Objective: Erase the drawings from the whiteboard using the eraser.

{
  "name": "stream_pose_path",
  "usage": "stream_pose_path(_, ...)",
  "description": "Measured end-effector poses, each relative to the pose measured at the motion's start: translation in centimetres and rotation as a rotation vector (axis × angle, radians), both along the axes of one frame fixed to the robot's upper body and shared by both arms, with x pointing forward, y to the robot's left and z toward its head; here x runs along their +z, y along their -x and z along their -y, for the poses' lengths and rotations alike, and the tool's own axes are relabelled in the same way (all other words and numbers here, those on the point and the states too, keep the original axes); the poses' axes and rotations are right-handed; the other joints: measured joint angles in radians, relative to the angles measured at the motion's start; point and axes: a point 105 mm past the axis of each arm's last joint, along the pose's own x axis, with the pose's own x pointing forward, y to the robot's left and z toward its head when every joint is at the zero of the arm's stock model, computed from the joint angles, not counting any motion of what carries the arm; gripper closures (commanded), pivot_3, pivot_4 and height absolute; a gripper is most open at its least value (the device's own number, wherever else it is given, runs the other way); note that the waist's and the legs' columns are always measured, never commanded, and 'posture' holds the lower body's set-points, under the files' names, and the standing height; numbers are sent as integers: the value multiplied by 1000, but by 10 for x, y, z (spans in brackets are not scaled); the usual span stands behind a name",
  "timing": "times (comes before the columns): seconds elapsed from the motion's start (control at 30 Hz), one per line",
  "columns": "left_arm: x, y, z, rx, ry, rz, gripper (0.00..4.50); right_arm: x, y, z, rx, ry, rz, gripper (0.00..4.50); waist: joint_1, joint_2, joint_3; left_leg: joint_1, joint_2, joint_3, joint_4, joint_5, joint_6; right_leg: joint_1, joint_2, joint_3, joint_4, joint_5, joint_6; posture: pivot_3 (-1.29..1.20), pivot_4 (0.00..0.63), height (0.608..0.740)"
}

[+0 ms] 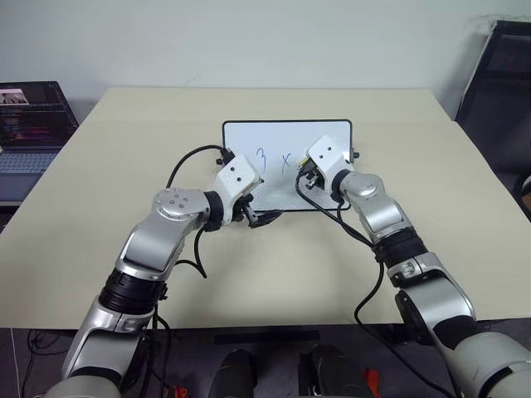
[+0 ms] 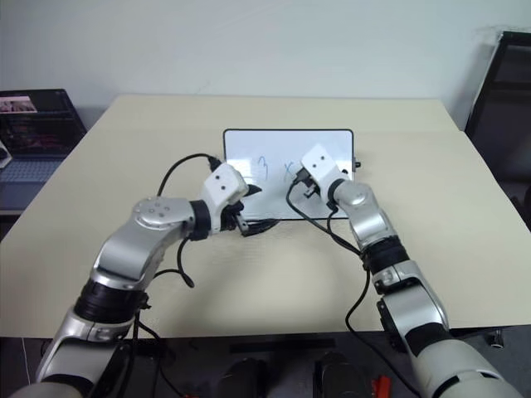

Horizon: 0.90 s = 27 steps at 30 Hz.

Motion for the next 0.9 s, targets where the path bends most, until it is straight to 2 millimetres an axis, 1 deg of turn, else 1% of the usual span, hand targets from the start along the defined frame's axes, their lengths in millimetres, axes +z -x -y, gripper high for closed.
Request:
stream_pose_path(0.07, 1, 1, 1, -3, 0, 5, 0, 3, -3, 3, -30, -10, 25, 3398, 0, 0, 0, 0, 0, 0, 0, 0, 0, 0, 0, 0, 0, 0, 0, 0, 150, 740)
stream_pose_path(0.2, 1, 2, 1, -2, 0, 3, 0, 22, -15, 12, -116, -43, 96, 3398, 0, 0, 0, 0, 0, 1, 0, 0, 0, 0, 0, 1, 0, 0, 0, 0, 150, 740)
stream_pose_path(0.4, 1, 3, 4, 1, 8, 3, 0, 31, -23, 5, -134, -60, 128, 3398, -3, 0, 0, 0, 0, 1, -2, 0, 0, -1, 0, 1, -1, 0, 0, 0, 150, 740)
stream_pose_path(0.5, 1, 5, 4, -3, 8, 9, 0, 31, -25, 6, -139, -58, 120, 3398, -3, 0, 0, 0, 0, 1, -2, 0, 0, -1, 0, 1, -1, 0, 0, 0, 150, 740)
stream_pose_path(0.6, 1, 5, 4, -2, 8, 7, 0, 26, -23, 8, -121, -51, 91, 3398, -2, 0, 0, 0, 0, 1, -1, 0, 0, 0, 0, 1, -1, 0, 0, 0, 150, 740)
stream_pose_path(0.7, 0, 5, 4, 1, 7, 3, 0, 12, -12, 11, -87, -49, 62, 3398, -1, 0, 0, 0, 0, 0, -1, 0, 0, 0, 0, 1, -1, 0, 0, 0, 150, 740)
stream_pose_path(0.77, 0, 5, 4, -1, 11, 0, 0, -1, -3, 12, -64, -43, 29, 3398, 0, 0, 0, 0, 0, 0, 0, 0, 0, 1, 0, 1, 0, 0, 0, 0, 150, 740)
stream_pose_path(0.9, 0, 6, 5, -6, 17, -3, 0, -17, 9, 12, -46, -22, -26, 3398, -2, 0, 0, 5, 0, 1, 0, 0, 0, 5, 1, 1, -1, 0, 1, 0, 150, 740)
